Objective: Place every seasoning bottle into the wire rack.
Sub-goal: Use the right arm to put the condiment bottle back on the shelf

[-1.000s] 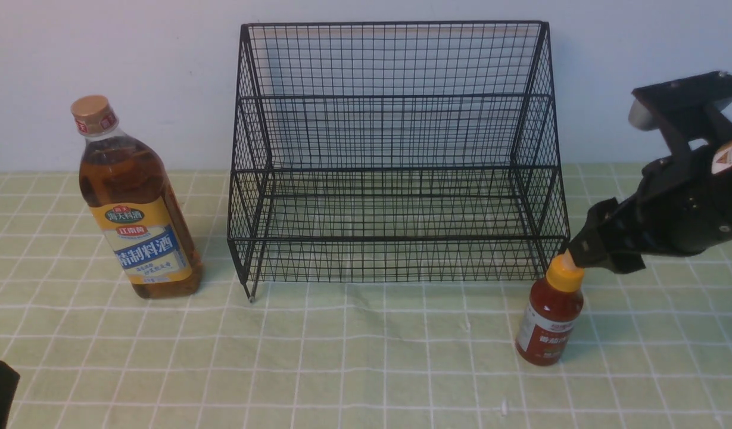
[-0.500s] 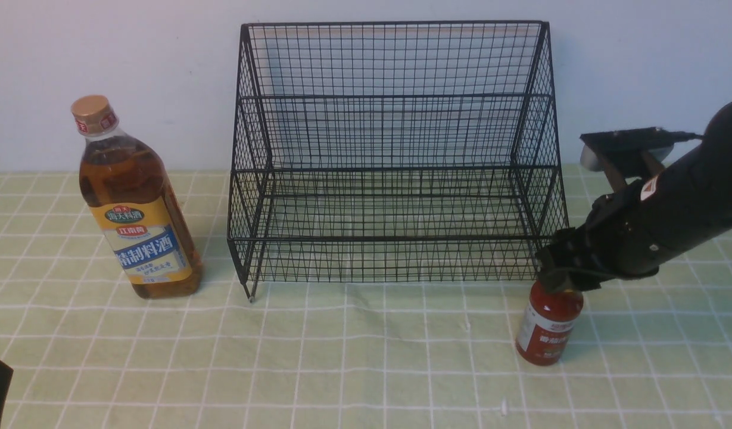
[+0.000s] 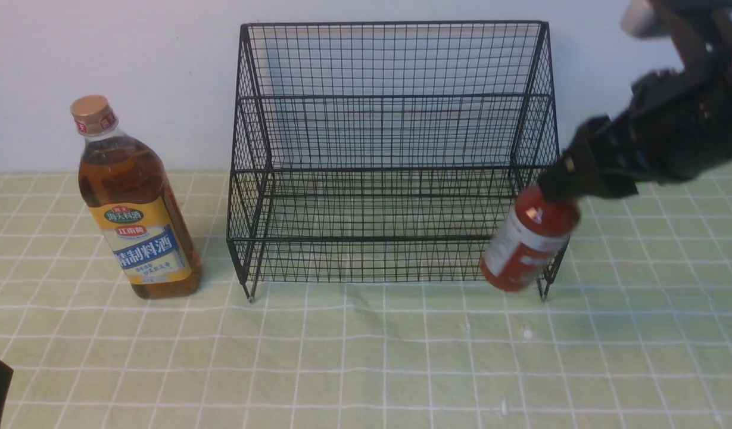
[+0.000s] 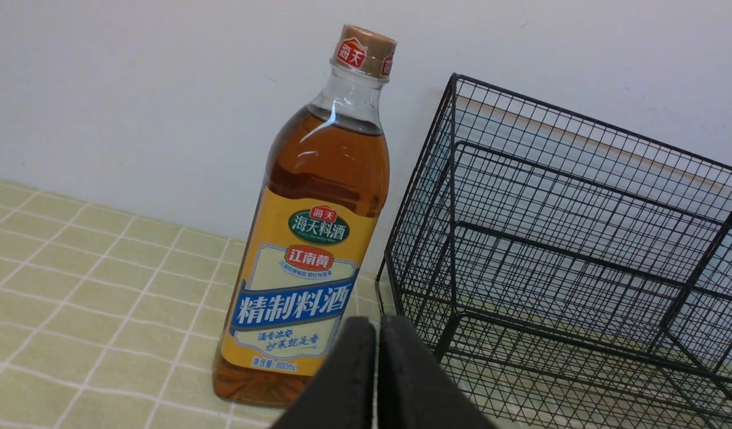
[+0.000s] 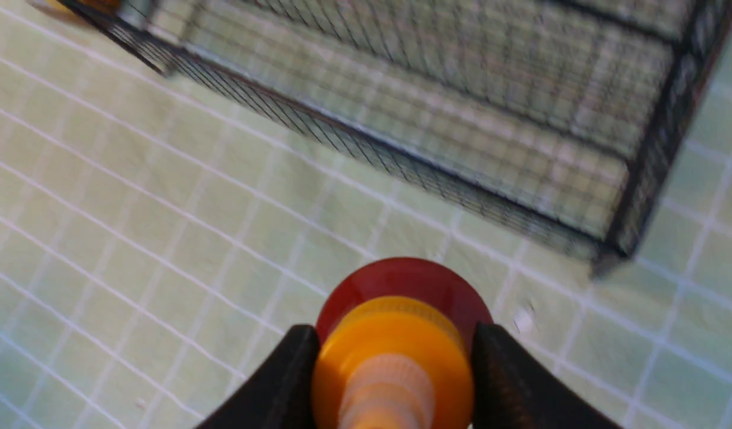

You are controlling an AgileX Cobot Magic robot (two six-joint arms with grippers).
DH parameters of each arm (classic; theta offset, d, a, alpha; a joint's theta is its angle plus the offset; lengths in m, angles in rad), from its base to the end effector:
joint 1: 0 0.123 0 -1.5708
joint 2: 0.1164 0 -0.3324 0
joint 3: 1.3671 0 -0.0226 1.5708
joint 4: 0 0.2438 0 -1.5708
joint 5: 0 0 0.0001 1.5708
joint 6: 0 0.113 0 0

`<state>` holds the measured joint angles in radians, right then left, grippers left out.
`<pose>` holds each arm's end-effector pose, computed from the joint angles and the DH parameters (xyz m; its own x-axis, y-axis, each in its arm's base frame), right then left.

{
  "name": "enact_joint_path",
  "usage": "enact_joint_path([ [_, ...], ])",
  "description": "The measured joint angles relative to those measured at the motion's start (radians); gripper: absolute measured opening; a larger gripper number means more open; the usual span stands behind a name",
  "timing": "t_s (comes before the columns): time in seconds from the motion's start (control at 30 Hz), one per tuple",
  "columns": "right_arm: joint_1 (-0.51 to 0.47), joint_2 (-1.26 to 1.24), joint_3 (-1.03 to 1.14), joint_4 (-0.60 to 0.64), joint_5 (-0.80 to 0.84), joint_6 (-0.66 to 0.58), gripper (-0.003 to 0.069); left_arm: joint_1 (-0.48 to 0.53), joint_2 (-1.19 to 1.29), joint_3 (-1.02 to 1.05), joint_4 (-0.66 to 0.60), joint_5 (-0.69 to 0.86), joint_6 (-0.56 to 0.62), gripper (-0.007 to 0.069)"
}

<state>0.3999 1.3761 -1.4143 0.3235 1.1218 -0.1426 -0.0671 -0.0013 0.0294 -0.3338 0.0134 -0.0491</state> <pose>0.2395 0.1364 0.4176 -0.7635 -0.3207 -0.5606 -0.5196 0.8206 0.2381 0.0246 -0.0022 0.2033 0.0164 -0.3755 -0.9267 0.0836 0.9241 -0.3730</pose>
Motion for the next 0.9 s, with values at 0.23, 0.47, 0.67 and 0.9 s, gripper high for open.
enact_joint_path([
  [0.23, 0.174, 0.177, -0.274, -0.029, -0.015, 0.005, 0.0298, 0.000, 0.000, 0.000, 0.000, 0.000, -0.004, -0.0006],
  [0.47, 0.240, 0.500, -0.555, -0.064, -0.025, 0.012, 0.0298, 0.000, 0.000, 0.000, 0.000, 0.003, -0.004, -0.0006],
  [0.67, 0.239, 0.654, -0.658, -0.076, -0.031, 0.012, 0.0298, 0.000, 0.000, 0.000, 0.000, 0.009, -0.004, -0.0006],
  [0.9, 0.239, 0.726, -0.678, -0.075, -0.068, 0.012, 0.0298, 0.000, 0.000, 0.000, 0.000, 0.010, -0.004, -0.0006],
])
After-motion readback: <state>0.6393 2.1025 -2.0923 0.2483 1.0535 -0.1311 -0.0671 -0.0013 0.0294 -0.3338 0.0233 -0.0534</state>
